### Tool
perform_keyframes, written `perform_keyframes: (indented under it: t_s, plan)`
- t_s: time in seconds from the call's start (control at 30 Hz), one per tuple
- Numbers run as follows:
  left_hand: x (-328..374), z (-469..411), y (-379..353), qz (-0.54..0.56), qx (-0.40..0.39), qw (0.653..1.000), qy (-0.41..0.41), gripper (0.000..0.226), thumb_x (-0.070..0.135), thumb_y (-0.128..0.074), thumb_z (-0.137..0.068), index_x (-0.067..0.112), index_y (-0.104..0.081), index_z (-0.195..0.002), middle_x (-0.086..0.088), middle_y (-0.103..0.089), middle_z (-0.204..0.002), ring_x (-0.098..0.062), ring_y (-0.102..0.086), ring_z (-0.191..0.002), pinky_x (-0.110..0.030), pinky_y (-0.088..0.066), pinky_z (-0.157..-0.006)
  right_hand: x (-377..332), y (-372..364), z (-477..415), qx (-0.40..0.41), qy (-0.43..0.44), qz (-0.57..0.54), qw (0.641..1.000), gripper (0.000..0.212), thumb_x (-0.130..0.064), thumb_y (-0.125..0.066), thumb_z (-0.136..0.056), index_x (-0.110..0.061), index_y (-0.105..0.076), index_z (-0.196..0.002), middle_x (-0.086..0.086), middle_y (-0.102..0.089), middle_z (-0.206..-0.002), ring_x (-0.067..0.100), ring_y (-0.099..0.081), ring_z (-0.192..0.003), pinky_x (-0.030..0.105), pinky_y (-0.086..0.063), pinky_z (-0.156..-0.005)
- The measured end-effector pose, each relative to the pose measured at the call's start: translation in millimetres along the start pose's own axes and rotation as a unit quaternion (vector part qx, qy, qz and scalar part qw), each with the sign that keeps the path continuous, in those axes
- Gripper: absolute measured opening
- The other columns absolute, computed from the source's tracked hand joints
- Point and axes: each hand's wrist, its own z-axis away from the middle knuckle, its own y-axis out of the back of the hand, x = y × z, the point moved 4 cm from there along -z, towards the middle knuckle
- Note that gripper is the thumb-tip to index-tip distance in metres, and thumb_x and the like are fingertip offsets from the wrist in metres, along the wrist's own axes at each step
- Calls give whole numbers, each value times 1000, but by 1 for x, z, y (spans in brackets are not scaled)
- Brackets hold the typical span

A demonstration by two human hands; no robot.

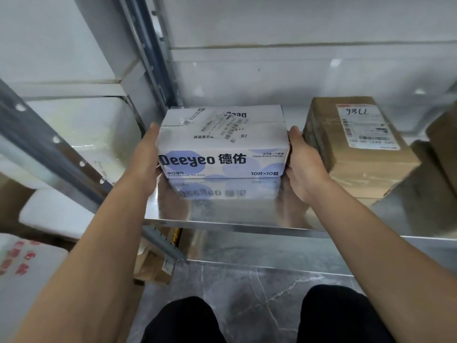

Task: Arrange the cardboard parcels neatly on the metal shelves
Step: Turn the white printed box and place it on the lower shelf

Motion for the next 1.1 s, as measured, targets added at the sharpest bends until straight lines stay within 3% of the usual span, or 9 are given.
perform_keyframes:
  t_s: [0.13, 0.27, 0.4, 0.53, 0.7, 0.83, 0.97, 1.03, 1.1]
  plan:
    - [2, 0, -2, -29, -6, 999, 19, 41, 62, -46, -100, 29, -70, -106, 9, -77, -92, -18, -70, -95, -36, -50, -92, -6, -4, 1, -2, -14, 6, 1000, 60, -66, -42, -100, -19, -67, -129, 0, -77, -115, 23, -74, -104, 43, -55, -102]
    - [0, 5, -3, -37, -3, 999, 22, 41, 63, -43, -101, 31, -69, -101, 10, -77, -87, -17, -70, -95, -35, -51, -89, -4, -7, 4, 6, -15, 11, 1000, 80, -79, -44, -79, -21, -66, -130, 0, -73, -122, 27, -68, -114, 47, -50, -108]
    - [1, 7, -2, -44, -11, 999, 23, 49, 69, -38, -99, 33, -69, -110, 10, -78, -98, -18, -69, -102, -36, -50, -94, -3, -6, 5, 6, -21, 12, 1000, 88, -81, -43, -72, -21, -64, -134, -1, -72, -125, 26, -66, -118, 45, -46, -112]
    - [4, 12, -4, -44, -21, 998, 25, 52, 70, -36, -99, 33, -69, -116, 10, -77, -103, -16, -69, -104, -33, -49, -89, -4, -5, 5, -1, -19, 15, 1000, 80, -78, -42, -84, -21, -63, -135, 0, -72, -125, 26, -67, -117, 46, -48, -111]
    - [8, 14, -3, -44, -11, 999, 15, 47, 69, -36, -100, 36, -69, -106, 13, -77, -93, -16, -69, -101, -35, -50, -90, -6, -2, 8, 1, -30, 10, 999, 78, -80, -43, -85, -23, -64, -134, -1, -73, -122, 26, -69, -113, 45, -50, -108]
    - [6, 16, 1, -41, -3, 999, -12, 44, 67, -34, -101, 38, -68, -105, 14, -77, -94, -14, -68, -100, -37, -50, -98, -11, 0, 20, -9, -22, -3, 1000, 53, -63, -37, -104, -24, -72, -112, 0, -79, -104, 22, -74, -101, 41, -55, -99]
    - [7, 19, 4, -31, -7, 999, -30, 38, 65, -38, -101, 39, -67, -103, 18, -76, -96, -11, -67, -105, -37, -45, -107, -16, 5, 26, -14, -14, 1, 1000, 47, -58, -36, -106, -27, -71, -104, -2, -79, -100, 22, -73, -95, 38, -57, -89]
    - [7, 21, 7, -38, -12, 999, -36, 35, 60, -38, -104, 39, -65, -110, 16, -74, -108, -12, -65, -113, -38, -41, -111, -20, 7, 28, -11, -8, 6, 1000, 48, -59, -36, -106, -26, -71, -104, -1, -79, -105, 23, -73, -98, 41, -56, -92]
    - [4, 20, 9, -84, -23, 994, -72, 28, 41, -33, -111, 39, -59, -122, 20, -68, -111, -8, -61, -112, -35, -42, -105, -23, 9, 27, -4, -5, 1, 1000, 50, -62, -38, -104, -25, -69, -115, -1, -76, -116, 23, -71, -108, 46, -52, -103]
